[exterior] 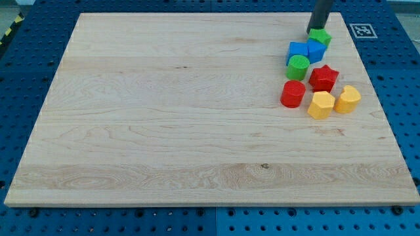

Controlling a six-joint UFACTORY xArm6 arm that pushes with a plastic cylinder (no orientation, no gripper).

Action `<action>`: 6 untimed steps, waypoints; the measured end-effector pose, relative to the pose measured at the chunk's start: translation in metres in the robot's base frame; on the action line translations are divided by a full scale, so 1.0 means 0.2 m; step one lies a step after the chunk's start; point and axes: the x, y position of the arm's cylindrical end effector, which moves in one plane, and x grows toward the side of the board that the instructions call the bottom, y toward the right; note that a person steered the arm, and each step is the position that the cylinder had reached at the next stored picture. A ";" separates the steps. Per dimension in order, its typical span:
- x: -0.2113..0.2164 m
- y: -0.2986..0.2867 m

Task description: Touch the top of green star

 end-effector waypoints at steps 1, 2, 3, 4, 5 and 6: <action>0.03 0.05; 0.01 0.07; -0.15 0.04; -0.15 -0.07; -0.15 -0.08; -0.07 -0.08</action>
